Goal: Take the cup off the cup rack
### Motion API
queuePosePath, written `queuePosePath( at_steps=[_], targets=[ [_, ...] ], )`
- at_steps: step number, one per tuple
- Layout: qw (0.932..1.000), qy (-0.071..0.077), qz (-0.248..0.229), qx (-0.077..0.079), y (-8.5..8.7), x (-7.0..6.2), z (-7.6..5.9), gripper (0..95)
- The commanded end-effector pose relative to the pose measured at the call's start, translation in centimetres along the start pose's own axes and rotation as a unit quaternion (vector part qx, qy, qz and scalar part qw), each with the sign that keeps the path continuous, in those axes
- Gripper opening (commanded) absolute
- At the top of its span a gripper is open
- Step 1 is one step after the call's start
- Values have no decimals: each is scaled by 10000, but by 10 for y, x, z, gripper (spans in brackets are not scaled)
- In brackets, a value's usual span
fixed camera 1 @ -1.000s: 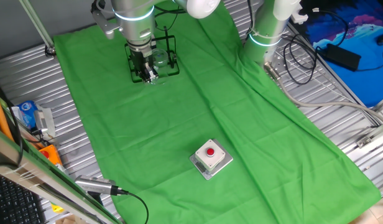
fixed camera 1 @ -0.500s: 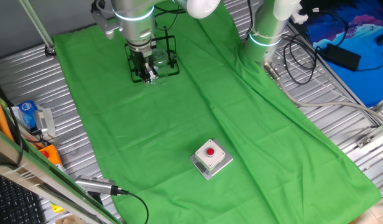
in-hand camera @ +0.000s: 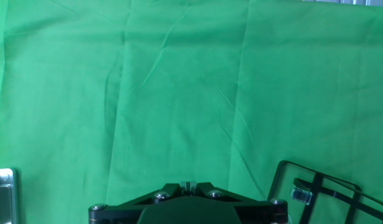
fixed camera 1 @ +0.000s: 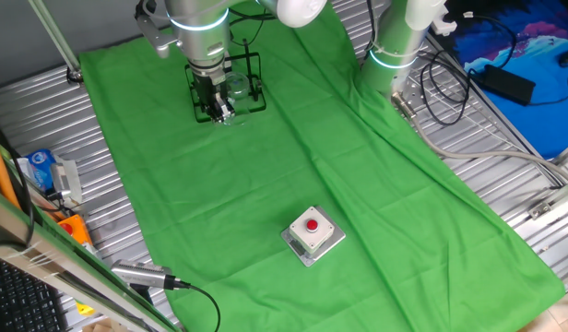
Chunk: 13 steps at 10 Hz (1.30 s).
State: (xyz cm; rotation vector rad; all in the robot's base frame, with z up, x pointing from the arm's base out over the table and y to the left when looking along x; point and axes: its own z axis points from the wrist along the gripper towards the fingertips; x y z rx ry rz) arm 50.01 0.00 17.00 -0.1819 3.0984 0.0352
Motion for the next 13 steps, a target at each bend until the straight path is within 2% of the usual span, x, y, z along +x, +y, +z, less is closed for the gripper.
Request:
queuePosePath(
  at_steps=[1,3,4,9,13],
  targets=[
    [10000,5,-28,7,0,0,0,0],
    [10000,5,-19,7,0,0,0,0],
    [9995,4,-317,11,0,0,0,0],
    [9999,6,-159,26,0,0,0,0],
    [9993,9,-368,42,0,1,0,0]
  ],
)
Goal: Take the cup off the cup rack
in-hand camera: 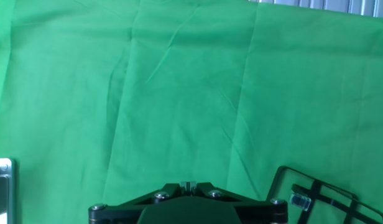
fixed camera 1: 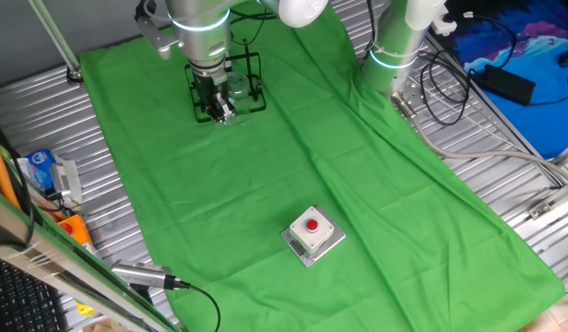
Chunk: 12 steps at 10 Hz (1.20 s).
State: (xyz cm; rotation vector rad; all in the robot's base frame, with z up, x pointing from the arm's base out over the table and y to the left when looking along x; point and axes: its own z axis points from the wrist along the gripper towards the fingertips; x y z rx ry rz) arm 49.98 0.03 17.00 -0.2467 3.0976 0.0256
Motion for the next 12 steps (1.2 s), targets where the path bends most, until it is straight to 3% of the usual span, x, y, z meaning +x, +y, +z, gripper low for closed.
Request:
queuePosePath(
  at_steps=[1,3,8,12],
  targets=[
    [9998,-9,-177,19,0,1,0,0],
    [9990,-39,-438,-49,0,1,0,0],
    [9924,-3,-1228,-20,0,1,0,0],
    [9870,190,-1598,38,0,1,0,0]
  ],
)
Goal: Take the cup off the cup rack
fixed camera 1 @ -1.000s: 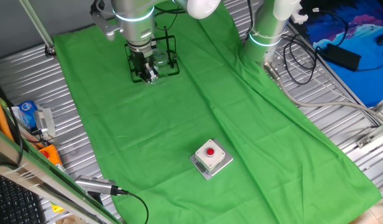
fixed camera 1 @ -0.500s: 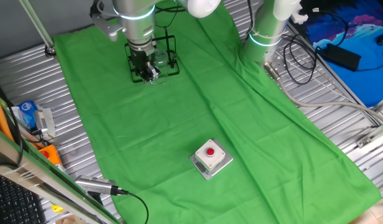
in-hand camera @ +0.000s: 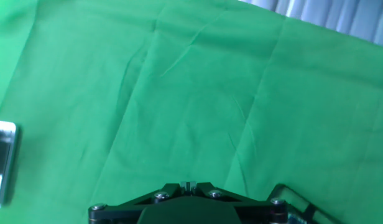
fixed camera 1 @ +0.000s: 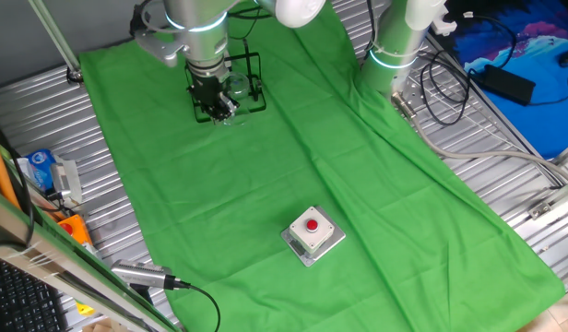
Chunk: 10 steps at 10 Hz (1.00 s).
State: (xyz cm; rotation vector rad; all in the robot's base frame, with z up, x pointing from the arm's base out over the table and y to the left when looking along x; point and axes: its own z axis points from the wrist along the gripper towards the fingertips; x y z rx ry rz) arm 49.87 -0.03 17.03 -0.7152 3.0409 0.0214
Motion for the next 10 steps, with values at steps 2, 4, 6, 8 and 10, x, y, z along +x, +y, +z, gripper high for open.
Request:
queuePosePath(
  at_steps=[2,4,6,8,10],
  targets=[
    [9993,128,-361,-5,0,0,0,0],
    [9978,145,-644,-62,0,0,0,0],
    [9967,278,-748,-139,0,0,0,0],
    [9960,408,-758,-225,0,0,0,0],
    [9963,482,-655,-280,0,0,0,0]
  ],
)
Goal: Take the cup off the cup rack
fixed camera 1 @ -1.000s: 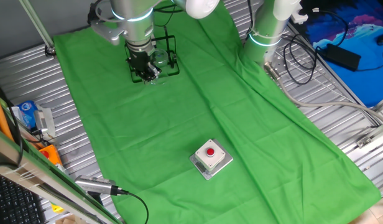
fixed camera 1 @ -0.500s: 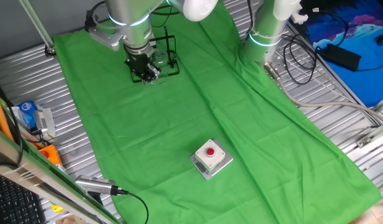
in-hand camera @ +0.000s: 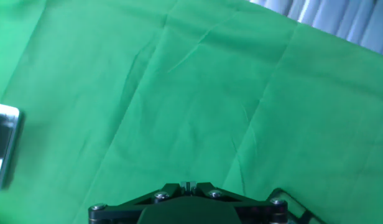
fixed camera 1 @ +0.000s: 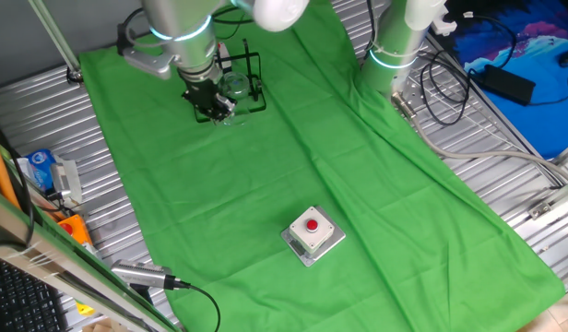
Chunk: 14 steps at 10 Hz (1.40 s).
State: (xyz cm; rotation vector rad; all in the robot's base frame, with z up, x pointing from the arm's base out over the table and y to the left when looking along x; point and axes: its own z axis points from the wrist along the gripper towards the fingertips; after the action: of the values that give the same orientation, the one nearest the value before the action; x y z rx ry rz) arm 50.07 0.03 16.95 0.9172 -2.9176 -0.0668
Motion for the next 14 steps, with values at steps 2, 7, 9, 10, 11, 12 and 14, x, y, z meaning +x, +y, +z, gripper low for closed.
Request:
queuePosePath(
  at_steps=[2,7,9,10,11,12,14],
  targets=[
    [9998,97,162,-74,1,2,0,0],
    [9995,206,124,-183,1,2,0,0],
    [9995,226,88,-203,1,2,0,0],
    [9995,242,56,-207,1,2,0,0],
    [9994,254,26,-212,1,2,0,0],
    [9994,260,-10,-215,1,2,0,0],
    [9995,241,15,-224,1,2,0,0]
  ],
)
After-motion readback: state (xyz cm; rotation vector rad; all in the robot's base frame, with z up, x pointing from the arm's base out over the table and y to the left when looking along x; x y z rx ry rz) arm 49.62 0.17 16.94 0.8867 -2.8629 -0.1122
